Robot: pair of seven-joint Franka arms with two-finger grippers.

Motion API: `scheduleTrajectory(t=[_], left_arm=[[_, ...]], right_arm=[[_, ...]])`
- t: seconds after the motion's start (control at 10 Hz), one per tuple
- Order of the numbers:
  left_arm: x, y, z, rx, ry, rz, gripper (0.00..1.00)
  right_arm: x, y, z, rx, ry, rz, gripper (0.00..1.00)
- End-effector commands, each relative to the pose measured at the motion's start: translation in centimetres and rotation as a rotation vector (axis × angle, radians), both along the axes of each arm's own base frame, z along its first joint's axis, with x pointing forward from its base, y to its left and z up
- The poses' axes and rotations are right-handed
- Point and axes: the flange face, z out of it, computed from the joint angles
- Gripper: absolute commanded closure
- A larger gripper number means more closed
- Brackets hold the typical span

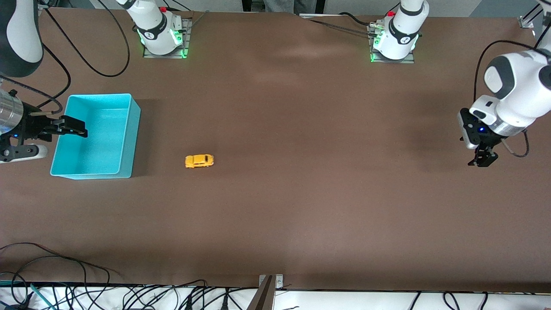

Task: Wind up and store yellow beetle car
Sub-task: 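Reach the right gripper to the car while the left gripper retracts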

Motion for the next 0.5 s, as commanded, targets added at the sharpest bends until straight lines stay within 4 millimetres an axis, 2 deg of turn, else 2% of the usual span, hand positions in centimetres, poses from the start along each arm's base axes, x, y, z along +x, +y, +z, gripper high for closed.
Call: scheduleTrajectory(t=[0.0,0.3,0.4], left_arm=[[-1.7,-1.5,4.9,-0.011,-0.043,-0.011,0.0],[-2.0,-2.0,10.6,-0.008,-0.072,-0.017,0.0],[-1.7,-3.1,12.5,-0.012,-0.06,-0.035,0.0]], right_arm=[[-0.2,0.6,-2.5,0.094,0.032,0.271,0.0],[-0.9,2.0,-8.1,0.144,0.03,0.598,0.0],[-1.3,2.9,-10.1,0.162,0.027,0.719,0.0]])
